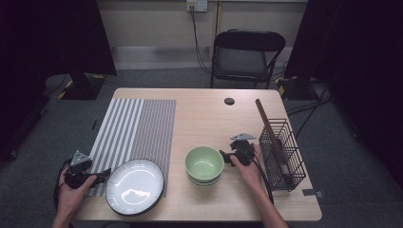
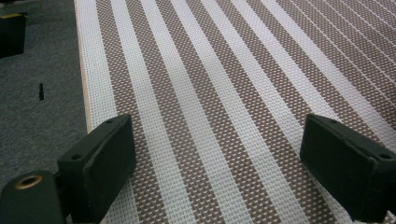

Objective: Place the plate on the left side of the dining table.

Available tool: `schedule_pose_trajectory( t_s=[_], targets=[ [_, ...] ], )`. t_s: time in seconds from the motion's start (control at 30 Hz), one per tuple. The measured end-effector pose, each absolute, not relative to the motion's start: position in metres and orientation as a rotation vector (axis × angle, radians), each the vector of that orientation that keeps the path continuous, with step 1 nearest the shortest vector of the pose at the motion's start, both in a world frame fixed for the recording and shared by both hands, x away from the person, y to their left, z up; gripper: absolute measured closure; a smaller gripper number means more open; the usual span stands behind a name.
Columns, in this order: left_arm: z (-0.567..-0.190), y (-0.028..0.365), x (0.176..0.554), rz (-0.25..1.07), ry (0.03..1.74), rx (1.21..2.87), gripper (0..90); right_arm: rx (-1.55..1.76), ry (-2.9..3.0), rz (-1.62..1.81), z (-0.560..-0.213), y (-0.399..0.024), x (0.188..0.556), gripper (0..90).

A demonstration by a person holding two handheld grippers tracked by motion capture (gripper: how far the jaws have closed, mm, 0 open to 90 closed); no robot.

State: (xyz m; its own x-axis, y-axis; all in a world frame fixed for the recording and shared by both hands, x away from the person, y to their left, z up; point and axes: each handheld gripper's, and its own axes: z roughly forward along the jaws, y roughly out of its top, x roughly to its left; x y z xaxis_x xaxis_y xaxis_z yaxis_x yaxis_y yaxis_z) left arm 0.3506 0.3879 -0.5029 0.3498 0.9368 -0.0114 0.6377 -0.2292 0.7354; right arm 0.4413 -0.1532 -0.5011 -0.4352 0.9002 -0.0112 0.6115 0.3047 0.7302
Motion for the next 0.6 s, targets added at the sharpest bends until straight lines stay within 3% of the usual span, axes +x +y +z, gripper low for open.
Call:
schedule_pose_trajectory(
  t_s=[0.33,0.43,0.47,0.6],
  targets=[
    [-0.4992,0.3851,0.3530,0.568,1.411,1.977,10.7,1.364,2.142,0.919,-0.5009,-0.1522,0.4401,12.3],
    [-0.4981,0.3866,0.3516,0.577,1.413,1.972,14.7,1.376,2.151,0.901,-0.4987,-0.1514,0.4411,14.7],
    [-0.4982,0.3889,0.3505,0.585,1.415,1.959,19.9,1.397,2.156,0.905,-0.4958,-0.1529,0.4424,20.2],
    [-0.4972,0.3909,0.3499,0.603,1.455,1.947,20.8,1.391,2.152,0.909,-0.4928,-0.1551,0.4421,19.7]
  ],
)
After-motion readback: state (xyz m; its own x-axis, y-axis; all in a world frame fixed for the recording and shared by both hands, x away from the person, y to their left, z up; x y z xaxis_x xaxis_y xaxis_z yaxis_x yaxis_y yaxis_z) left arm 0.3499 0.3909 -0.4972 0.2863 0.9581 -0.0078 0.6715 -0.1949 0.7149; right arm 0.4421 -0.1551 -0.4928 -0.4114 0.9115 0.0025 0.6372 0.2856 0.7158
